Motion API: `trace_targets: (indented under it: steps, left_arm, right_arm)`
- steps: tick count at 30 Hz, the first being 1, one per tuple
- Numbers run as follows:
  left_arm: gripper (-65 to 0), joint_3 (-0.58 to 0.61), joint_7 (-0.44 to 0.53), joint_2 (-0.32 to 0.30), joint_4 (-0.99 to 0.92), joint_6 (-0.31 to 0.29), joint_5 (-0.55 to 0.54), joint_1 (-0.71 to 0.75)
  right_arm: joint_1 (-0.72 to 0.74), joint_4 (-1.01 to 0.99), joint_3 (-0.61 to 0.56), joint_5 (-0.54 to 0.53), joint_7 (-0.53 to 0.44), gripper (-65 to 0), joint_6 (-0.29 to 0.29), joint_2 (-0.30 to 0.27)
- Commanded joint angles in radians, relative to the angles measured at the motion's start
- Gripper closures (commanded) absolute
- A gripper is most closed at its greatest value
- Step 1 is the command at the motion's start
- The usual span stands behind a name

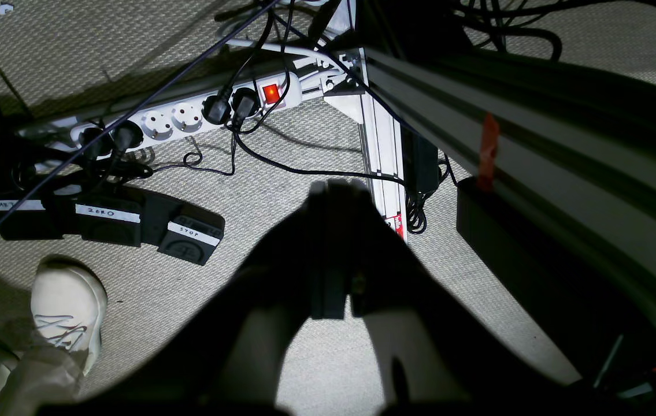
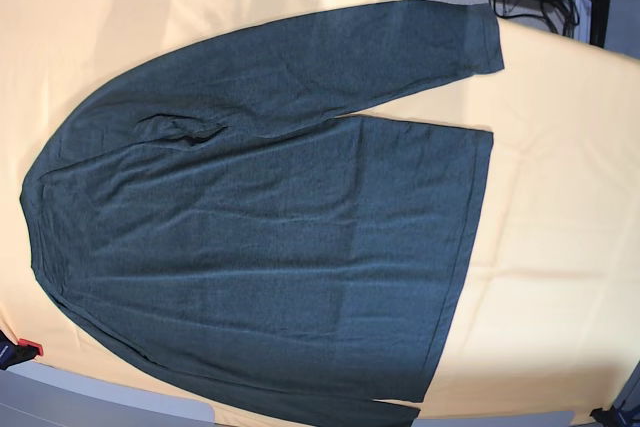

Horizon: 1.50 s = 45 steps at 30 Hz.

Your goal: Fold the T-shirt properly

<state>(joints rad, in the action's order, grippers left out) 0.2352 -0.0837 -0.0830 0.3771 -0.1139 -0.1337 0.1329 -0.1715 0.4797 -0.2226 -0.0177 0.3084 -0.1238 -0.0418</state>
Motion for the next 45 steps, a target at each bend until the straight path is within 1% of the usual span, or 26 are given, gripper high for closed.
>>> trace_targets:
  steps: [1, 27, 37, 39, 41, 42, 43, 45]
  left_arm:
    - [0.0, 0.002, 0.000, 0.000, 0.006, -0.009, -0.002, 0.002]
    - [0.0, 0.002, -0.008, -0.001, 0.009, -0.009, -0.002, 0.002]
    - [0.0, 0.002, -0.024, -0.001, 0.010, -0.009, -0.002, 0.002]
    - [0.0, 0.002, -0.043, -0.001, 0.010, -0.009, -0.002, 0.002]
    - [0.0, 0.002, -0.078, -0.001, 0.026, -0.011, -0.002, 0.003]
    - [0.0, 0.002, -0.110, -0.004, 0.038, -0.023, -0.002, 0.006]
    - [0.0, 0.002, -0.133, -0.007, 0.053, -0.049, -0.002, 0.015]
    - [0.0, 0.002, -0.147, -0.023, 0.092, -0.087, -0.002, 0.044]
  right_arm:
    - [-0.003, 0.009, 0.000, 0.000, 0.007, 0.0, -0.007, -0.003]
    - [-0.003, 0.009, 0.000, 0.000, 0.006, 0.0, -0.007, -0.003]
    - [-0.002, 0.009, 0.000, 0.000, 0.006, 0.0, -0.007, -0.003]
    - [-0.002, 0.013, 0.000, 0.001, 0.008, 0.0, -0.009, -0.003]
    - [-0.003, 0.027, 0.000, 0.000, 0.040, 0.0, -0.042, -0.004]
    - [-0.005, 0.035, 0.000, 0.000, 0.070, 0.0, -0.064, -0.006]
    - [-0.009, 0.045, 0.000, 0.000, 0.095, 0.0, -0.081, -0.006]
    - [-0.028, 0.072, 0.000, 0.000, 0.114, 0.0, -0.096, -0.006]
